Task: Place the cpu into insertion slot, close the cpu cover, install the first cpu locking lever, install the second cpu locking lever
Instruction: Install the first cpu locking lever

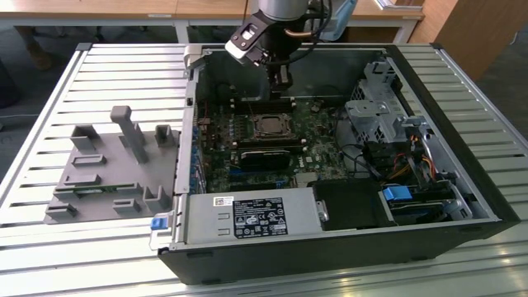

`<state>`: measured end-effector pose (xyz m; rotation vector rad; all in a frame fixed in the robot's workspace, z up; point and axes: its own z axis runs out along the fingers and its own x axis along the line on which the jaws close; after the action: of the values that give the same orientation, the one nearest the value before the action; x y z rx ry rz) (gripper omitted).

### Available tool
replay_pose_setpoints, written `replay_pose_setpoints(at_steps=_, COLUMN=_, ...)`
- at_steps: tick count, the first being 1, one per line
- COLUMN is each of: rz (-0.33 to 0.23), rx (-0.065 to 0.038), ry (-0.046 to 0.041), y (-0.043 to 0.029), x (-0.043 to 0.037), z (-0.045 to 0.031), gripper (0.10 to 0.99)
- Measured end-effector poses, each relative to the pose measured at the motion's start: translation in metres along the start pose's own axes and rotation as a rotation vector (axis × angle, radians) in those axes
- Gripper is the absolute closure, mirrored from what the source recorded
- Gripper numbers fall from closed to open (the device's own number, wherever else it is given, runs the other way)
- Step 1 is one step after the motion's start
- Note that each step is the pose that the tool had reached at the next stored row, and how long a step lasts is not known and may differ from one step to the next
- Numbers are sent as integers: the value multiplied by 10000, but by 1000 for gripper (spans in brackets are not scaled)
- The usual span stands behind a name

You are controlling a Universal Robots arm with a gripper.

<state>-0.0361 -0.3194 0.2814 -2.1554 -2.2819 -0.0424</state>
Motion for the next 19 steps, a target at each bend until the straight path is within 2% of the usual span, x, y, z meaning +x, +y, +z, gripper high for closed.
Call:
replay_pose_setpoints(at_steps=8, rz=-1446, rx=28, ry=15, y=0, x=0, z=0, gripper=980)
replay_pose_setpoints(at_steps=19, rz=-3095, rx=54, ry=46, y=0, x=0, z=0, gripper=980)
